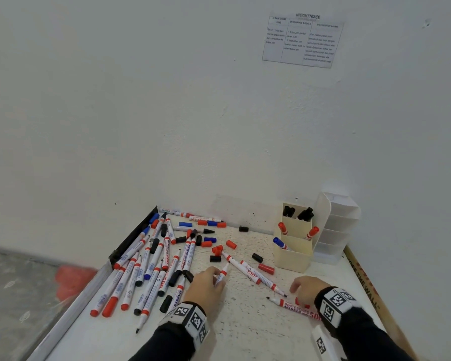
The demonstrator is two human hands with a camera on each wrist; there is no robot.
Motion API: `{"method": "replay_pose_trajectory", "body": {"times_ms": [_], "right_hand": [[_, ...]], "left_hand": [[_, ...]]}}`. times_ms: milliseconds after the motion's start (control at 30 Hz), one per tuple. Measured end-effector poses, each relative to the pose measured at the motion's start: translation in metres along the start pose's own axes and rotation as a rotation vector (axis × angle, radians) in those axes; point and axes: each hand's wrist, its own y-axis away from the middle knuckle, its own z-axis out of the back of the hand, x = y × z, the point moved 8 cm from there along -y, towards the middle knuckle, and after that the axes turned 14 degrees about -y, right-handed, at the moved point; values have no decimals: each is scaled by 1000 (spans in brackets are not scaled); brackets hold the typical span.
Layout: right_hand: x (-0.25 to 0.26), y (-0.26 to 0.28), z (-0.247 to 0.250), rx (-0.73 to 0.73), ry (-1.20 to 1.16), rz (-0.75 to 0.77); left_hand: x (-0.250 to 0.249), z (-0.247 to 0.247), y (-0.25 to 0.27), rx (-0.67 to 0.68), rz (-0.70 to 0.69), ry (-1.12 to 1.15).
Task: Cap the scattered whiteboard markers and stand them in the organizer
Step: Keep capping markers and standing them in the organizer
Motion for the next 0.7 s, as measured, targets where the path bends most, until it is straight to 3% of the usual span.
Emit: {"method": "replay_pose_trajectory", "body": {"times_ms": [367,500,567,633,700], "right_hand": [[-14,-4,2,-206,-98,108],[4,7,10,-321,-262,271],[18,14,2,-239,-365,351],[31,21,-18,-51,-442,374],[41,25,-36,77,-399,379]], "left_hand": [[-4,-5,0,20,-35,13],[-9,-5,1,10,-84,36],[-11,-4,2,1,-116,48],[-15,-6,3,0,-168,44],[-19,-9,4,11,-212,15]]}}
